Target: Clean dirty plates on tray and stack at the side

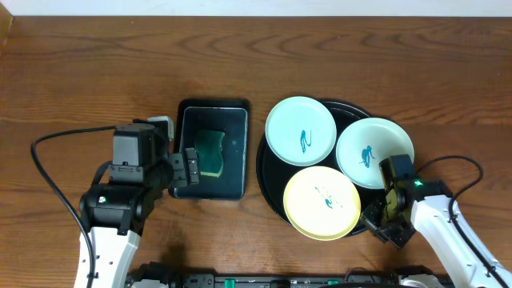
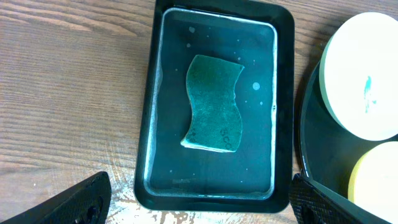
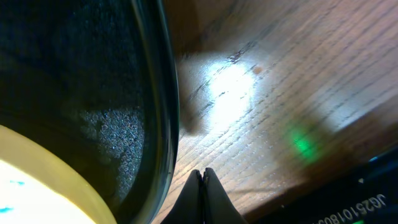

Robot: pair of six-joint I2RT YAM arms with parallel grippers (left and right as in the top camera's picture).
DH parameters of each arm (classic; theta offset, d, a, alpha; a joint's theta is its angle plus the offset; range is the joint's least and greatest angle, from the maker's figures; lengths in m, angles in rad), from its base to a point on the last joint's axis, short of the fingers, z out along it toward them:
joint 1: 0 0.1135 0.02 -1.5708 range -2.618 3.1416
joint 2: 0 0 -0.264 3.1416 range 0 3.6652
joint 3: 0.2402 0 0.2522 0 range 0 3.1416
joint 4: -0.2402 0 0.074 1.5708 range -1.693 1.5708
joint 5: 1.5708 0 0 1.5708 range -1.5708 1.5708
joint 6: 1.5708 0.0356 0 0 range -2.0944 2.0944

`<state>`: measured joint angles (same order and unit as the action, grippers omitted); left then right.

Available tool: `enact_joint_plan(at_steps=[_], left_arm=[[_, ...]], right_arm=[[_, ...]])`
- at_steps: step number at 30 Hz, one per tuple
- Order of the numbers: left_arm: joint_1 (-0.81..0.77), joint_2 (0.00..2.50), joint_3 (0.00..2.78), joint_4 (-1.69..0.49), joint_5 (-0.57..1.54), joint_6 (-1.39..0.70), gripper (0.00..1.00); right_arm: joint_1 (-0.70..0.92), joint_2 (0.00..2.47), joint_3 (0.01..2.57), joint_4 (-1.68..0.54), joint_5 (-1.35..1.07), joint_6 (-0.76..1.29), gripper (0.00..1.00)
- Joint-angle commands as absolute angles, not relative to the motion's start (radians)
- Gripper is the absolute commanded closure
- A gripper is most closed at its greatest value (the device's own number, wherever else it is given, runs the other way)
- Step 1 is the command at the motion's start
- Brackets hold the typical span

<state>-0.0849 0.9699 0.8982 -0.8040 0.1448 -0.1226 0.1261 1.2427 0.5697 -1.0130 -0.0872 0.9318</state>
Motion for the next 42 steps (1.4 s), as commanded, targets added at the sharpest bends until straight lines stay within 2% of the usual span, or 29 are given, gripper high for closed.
enact_joint_plan(at_steps=[1,13,25,42], left_arm=[[-0.079,0.973,0.924,-0.804,0.149,-0.105,0.08],[-0.079,0.973,0.924,-0.804,0.149,-0.106,0.08],[-0.079,0.973,0.924,-0.804,0.149,-0.105,0.08],[-0.079,0.973,0.924,-0.806,0.149,-0.106,0.08]], right_arm=[[0.139,1.246,0.538,-0.989,-0.091,0.928,0.99],[0.139,1.246,0.507,-0.805,-0.125,0.933,0.99],[0.139,1.246,0.507,-0.648,-0.122,1.044,0.99],[0.139,1.246,0.507,-0.549,-0.059,1.039,0.99]])
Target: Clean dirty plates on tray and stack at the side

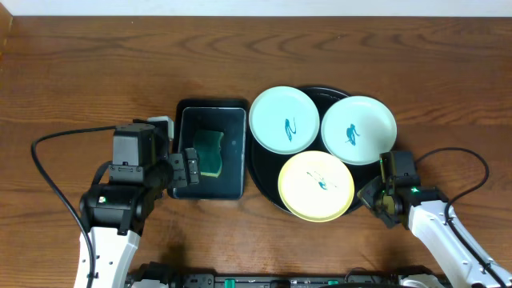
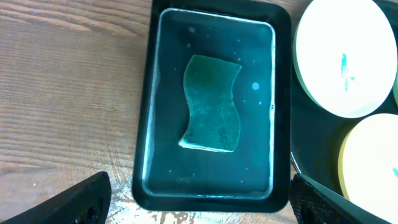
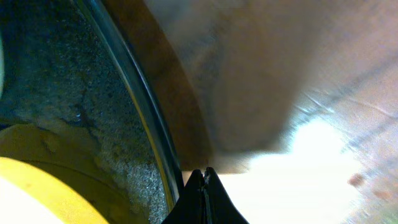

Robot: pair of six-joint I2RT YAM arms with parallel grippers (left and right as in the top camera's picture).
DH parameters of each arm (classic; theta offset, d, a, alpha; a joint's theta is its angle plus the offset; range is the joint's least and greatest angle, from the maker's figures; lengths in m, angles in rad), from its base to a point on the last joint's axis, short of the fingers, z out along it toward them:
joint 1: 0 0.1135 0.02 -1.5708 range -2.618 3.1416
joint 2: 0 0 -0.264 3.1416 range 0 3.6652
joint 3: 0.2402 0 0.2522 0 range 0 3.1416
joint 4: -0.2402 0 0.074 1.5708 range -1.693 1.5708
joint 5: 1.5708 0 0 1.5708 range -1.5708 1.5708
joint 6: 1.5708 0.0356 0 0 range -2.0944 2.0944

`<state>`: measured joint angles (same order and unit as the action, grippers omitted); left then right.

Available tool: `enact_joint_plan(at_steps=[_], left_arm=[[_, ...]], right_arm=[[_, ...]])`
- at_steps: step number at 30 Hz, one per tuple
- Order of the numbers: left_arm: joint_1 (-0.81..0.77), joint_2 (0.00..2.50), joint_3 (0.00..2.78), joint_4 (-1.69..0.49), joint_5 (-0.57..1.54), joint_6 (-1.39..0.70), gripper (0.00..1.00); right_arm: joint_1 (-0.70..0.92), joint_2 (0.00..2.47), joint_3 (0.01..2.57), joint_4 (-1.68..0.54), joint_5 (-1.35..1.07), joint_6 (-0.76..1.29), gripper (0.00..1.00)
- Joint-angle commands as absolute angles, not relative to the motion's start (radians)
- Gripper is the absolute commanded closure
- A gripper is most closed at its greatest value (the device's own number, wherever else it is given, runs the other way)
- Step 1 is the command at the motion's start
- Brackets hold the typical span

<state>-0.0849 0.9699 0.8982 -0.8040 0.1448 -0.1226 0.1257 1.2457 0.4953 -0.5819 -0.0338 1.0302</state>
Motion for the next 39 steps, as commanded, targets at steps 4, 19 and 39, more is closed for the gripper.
enact_joint_plan(at_steps=[4,19,39], left_arm=[[-0.079,0.973,0.923,-0.807,0.149,-0.106,0.08],[-0.079,0.973,0.920,-0.807,0.149,-0.106,0.08],[-0.079,1.068,0.920,-0.642,0.146,-0.137,0.08]], right_arm=[[0.139,1.246,0.507,-0.549,-0.044,1.034,0.99],[0.138,1.245,0.566,-0.717,-0.096,0.754,0.71],[0.139,1.278,0.834,-0.815,-0.186,0.403,0.57]])
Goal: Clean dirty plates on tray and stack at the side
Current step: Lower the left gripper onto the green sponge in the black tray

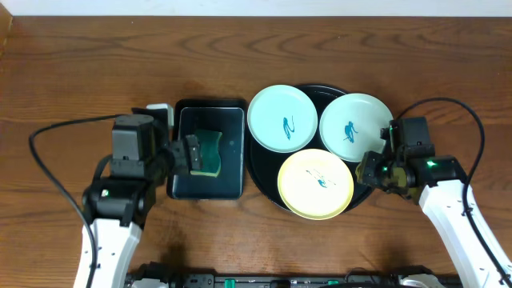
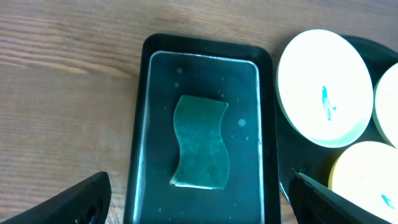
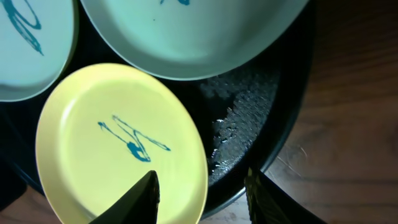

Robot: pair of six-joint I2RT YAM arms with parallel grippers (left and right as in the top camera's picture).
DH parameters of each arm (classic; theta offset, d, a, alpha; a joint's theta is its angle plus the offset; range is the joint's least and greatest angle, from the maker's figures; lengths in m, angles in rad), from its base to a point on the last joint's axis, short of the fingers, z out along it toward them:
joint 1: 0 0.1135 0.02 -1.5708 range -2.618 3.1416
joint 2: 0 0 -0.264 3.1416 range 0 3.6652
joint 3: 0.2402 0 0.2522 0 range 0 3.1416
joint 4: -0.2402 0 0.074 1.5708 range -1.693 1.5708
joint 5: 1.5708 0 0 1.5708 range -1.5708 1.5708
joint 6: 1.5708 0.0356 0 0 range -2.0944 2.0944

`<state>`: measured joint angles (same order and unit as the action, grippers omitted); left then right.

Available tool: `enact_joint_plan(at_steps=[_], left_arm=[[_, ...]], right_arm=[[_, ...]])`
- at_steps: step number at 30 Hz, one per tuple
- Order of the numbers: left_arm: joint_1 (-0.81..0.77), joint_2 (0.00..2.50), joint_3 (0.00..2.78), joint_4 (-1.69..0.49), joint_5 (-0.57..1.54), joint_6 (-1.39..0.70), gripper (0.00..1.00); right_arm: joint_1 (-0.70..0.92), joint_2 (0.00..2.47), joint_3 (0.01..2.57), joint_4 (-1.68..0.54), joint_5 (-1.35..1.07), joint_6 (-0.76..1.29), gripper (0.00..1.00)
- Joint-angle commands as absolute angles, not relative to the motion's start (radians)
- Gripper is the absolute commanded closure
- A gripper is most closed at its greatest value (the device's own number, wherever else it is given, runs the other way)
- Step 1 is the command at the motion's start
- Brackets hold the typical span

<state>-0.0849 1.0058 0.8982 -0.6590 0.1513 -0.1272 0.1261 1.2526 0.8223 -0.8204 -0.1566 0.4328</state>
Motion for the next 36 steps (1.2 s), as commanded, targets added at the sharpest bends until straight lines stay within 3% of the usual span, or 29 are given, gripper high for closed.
enact_joint_plan(at_steps=[1,12,22,30,32,36], left_arm=[[-0.079,1.098,0.920,-0.637,0.146,-0.137,0.08],[-0.083,1.444,0.920,-0.538,0.150,-0.137,0.09],[-0.143,1.594,0.920,-0.485,0.146,-0.140,0.26],[-0.159,1.666,0.920,-0.446,0.146,-0.141,0.28],[-0.159,1.680,0.920,-0.441,0.146,-0.141,0.35],[-0.159,1.697,0.920,-0.439,0.146,-0.141,0.58]], right_arm=[[0.139,1.287,0.834,-0.814,-0.191,0.403,0.57],[0.152,1.451,0.834,-0.776,-0.245,0.403,0.64],[0.178,1.492,0.834,-0.748,-0.244,0.404,0.69],[0.178,1.492,0.834,-0.751,-0.244,0.404,0.72],[0.179,1.492,0.834,-0.751,-0.244,0.407,0.73],[0.178,1.492,0.834,-0.751,-0.244,0.407,0.73]])
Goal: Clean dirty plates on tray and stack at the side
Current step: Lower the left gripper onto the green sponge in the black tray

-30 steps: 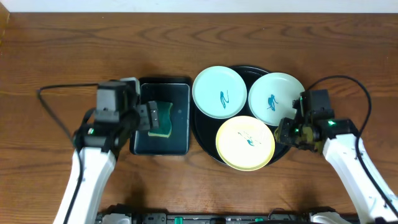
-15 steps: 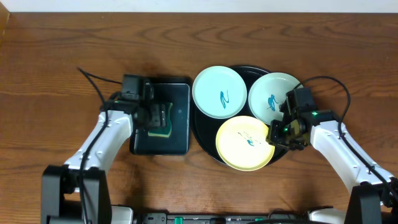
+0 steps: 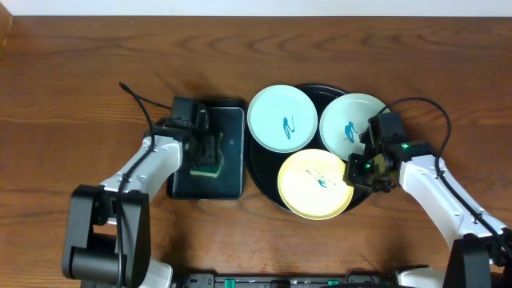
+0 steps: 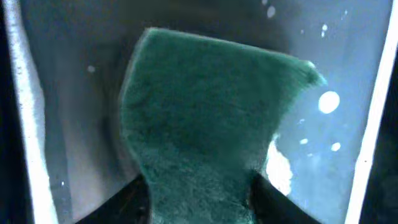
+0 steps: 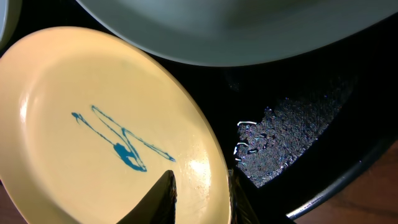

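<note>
A green sponge lies in water in the black rectangular tray. My left gripper is down in it, shut on the sponge's near end. The yellow plate, marked with blue scribble, sits at the front of the round black tray. My right gripper is open astride the plate's right rim: one finger over the plate, one outside the rim. Two pale mint plates, also scribbled, lie behind it.
The two trays sit side by side, almost touching, in the middle of the wooden table. Wet patches glisten on the round tray's floor. Cables trail from both arms. Bare wood lies left, right and behind the trays.
My left gripper went from hovering open above the rectangular tray down onto the sponge and shut on it. My right gripper has come lower and closer onto the yellow plate's right rim, its fingers narrower.
At first my right gripper was shut at the round tray's right rim, the tray standing apart from the sponge tray. Then the round tray stood further left, beside it. Then the right gripper was open above the plates. Now both grippers are down.
</note>
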Robot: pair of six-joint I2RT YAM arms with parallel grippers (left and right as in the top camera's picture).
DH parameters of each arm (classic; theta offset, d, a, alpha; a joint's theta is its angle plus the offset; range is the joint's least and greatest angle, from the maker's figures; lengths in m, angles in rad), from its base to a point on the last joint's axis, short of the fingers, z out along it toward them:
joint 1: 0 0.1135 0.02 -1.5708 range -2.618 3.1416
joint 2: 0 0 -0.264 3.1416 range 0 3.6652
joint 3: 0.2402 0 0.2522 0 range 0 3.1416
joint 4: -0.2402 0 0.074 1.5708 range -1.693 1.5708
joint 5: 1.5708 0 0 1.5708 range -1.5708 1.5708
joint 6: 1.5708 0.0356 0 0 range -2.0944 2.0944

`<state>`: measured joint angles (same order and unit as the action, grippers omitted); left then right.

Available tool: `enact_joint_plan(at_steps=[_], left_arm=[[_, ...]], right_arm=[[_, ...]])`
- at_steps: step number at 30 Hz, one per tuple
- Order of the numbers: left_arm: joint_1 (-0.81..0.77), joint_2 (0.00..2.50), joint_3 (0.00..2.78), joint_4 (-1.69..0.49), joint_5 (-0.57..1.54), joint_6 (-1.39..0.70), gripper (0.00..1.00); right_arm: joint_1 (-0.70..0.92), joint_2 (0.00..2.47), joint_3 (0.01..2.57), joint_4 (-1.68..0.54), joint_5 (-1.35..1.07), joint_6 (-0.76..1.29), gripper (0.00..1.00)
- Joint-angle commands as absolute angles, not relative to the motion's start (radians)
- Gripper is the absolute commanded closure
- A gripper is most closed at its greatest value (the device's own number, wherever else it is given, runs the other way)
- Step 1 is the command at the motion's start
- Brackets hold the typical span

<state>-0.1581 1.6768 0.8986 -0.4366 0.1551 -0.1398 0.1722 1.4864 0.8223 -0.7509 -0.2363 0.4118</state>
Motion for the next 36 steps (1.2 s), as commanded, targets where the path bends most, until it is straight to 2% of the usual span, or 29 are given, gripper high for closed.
enact_joint_plan(at_steps=[1,6,23,27,28,30,31,32,34,36], left_arm=[[-0.159,1.697,0.920,-0.439,0.146,-0.141,0.66],[-0.159,1.696,0.921,-0.440,0.146,-0.141,0.92],[-0.159,1.544,0.942,-0.494,0.120,-0.156,0.92],[-0.159,1.577,0.910,-0.491,0.120,-0.202,0.83],[-0.159,1.586,0.903,-0.492,0.120,-0.202,0.83],[-0.159,1.606,0.896,-0.493,0.120,-0.205,0.72],[-0.159,1.612,0.895,-0.495,0.120,-0.205,0.59],[-0.159,1.619,0.895,-0.495,0.120,-0.205,0.53],[-0.159,1.626,0.895,-0.491,0.120,-0.205,0.46],[-0.159,1.626,0.895,-0.483,0.120,-0.205,0.45]], right_arm=[[0.178,1.492,0.834,-0.752,-0.244,0.407,0.73],[0.178,1.492,0.834,-0.752,-0.244,0.407,0.73],[0.178,1.492,0.834,-0.752,-0.244,0.406,0.73],[0.178,1.492,0.834,-0.752,-0.244,0.406,0.73],[0.178,1.492,0.834,-0.752,-0.244,0.406,0.73],[0.178,1.492,0.834,-0.752,-0.244,0.406,0.73],[0.178,1.492,0.834,-0.752,-0.244,0.406,0.73],[0.178,1.492,0.834,-0.752,-0.244,0.407,0.73],[0.178,1.492,0.834,-0.752,-0.244,0.406,0.73],[0.178,1.492,0.834,-0.754,-0.244,0.407,0.73]])
